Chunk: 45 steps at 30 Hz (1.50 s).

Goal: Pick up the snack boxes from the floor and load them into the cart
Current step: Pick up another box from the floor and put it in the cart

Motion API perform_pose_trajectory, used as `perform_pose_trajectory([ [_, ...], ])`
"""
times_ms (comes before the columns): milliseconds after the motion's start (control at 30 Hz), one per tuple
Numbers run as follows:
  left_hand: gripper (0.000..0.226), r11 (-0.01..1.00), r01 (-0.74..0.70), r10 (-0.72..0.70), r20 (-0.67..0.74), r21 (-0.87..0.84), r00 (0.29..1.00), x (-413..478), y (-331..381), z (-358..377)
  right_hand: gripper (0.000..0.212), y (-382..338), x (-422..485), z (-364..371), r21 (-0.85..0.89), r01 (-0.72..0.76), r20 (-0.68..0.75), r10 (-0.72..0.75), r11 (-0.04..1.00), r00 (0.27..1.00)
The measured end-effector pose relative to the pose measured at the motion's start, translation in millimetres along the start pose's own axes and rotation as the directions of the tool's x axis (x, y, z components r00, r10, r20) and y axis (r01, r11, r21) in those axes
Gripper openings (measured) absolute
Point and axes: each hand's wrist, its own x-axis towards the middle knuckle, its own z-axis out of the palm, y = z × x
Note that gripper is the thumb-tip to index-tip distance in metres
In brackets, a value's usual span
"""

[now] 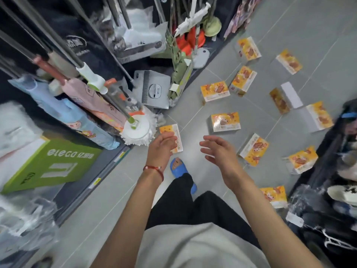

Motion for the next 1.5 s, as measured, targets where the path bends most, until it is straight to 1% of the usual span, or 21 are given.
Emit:
perform_pose_trajectory([
  [167, 0.018, 0.995, 0.037, -0.045, -0.092, -0.089, 0.995, 44.2, 30.5, 14.9, 0.020, -44.3, 59.9, 7.1, -0.123, -0.037, 0.098, 0.049, 0.992, 0.994],
  [300, 0.018, 0.968, 0.077, -0.124, -0.189, -0.238, 0.974, 66.3, 39.4, 24.9, 0.020, -64.5, 114.2, 12.6, -0.225, -0.050, 0.164, 0.088, 0.973, 0.983],
  [400, 0.017, 0.935, 0.104, -0.199, -0.257, -0.340, 0.946, 81.5, 38.4, 33.0, 0.019, -79.7, 150.2, 15.9, -0.311, -0.046, 0.220, 0.119, 0.949, 0.968],
  [567, 0.017, 0.863, 0.126, -0.329, -0.353, -0.489, 0.876, 95.4, 33.0, 55.3, 0.014, -106.6, 203.3, 22.9, -0.496, 0.021, 0.339, 0.171, 0.868, 0.925],
  [667, 0.015, 0.832, 0.103, -0.362, -0.395, -0.544, 0.844, 106.9, 19.7, 70.1, 0.013, -110.5, 232.7, 25.4, -0.581, 0.101, 0.417, 0.189, 0.808, 0.889],
  [767, 0.021, 0.779, 0.104, -0.423, -0.397, -0.618, 0.815, 122.4, -3.5, 82.7, 0.022, -105.6, 261.8, 25.5, -0.668, 0.180, 0.453, 0.203, 0.722, 0.868],
  [867, 0.014, 0.710, 0.115, -0.494, -0.373, -0.695, 0.785, 138.8, -35.0, 89.7, 0.026, -88.7, 288.7, 28.4, -0.749, 0.223, 0.448, 0.230, 0.624, 0.864],
  [933, 0.016, 0.673, 0.120, -0.531, -0.365, -0.730, 0.764, 153.0, -62.1, 91.4, 0.025, -73.3, 305.4, 33.9, -0.789, 0.273, 0.456, 0.227, 0.551, 0.860],
  [1033, 0.017, 0.639, 0.144, -0.583, -0.353, -0.755, 0.732, 181.7, -109.9, 95.0, 0.023, -43.7, 334.5, 42.0, -0.798, 0.382, 0.511, 0.188, 0.466, 0.839],
  [1100, 0.010, 0.628, 0.187, -0.621, -0.341, -0.756, 0.706, 203.6, -147.5, 99.8, 0.025, -17.8, 357.7, 47.8, -0.793, 0.435, 0.544, 0.175, 0.427, 0.820],
  [1133, 0.010, 0.626, 0.220, -0.639, -0.330, -0.748, 0.695, 216.0, -167.6, 102.5, 0.026, -3.2, 371.2, 51.7, -0.794, 0.458, 0.557, 0.176, 0.399, 0.812],
  [1200, 0.024, 0.625, 0.286, -0.668, -0.307, -0.726, 0.678, 248.3, -223.0, 112.7, 0.027, 27.7, 400.9, 58.8, -0.805, 0.492, 0.567, 0.181, 0.332, 0.804],
  [1233, 0.027, 0.622, 0.309, -0.679, -0.300, -0.719, 0.670, 263.9, -245.6, 116.9, 0.027, 43.3, 416.3, 62.2, -0.811, 0.498, 0.564, 0.183, 0.307, 0.805],
  [1267, 0.026, 0.630, 0.323, -0.681, -0.303, -0.706, 0.667, 276.1, -255.4, 118.2, 0.027, 58.9, 432.2, 65.3, -0.818, 0.493, 0.555, 0.184, 0.294, 0.811],
  [1333, 0.029, 0.671, 0.337, -0.669, -0.343, -0.661, 0.659, 300.1, -269.3, 118.9, 0.027, 90.4, 464.1, 69.8, -0.830, 0.482, 0.539, 0.182, 0.280, 0.823],
  [1400, 0.040, 0.707, 0.348, -0.663, -0.407, -0.615, 0.628, 335.1, -297.7, 119.4, 0.029, 121.5, 497.8, 73.4, -0.833, 0.490, 0.540, 0.185, 0.255, 0.821],
  [1500, 0.050, 0.712, 0.320, -0.667, -0.460, -0.626, 0.586, 394.2, -348.2, 118.8, 0.035, 165.1, 556.2, 84.4, -0.816, 0.548, 0.575, 0.164, 0.183, 0.802],
])
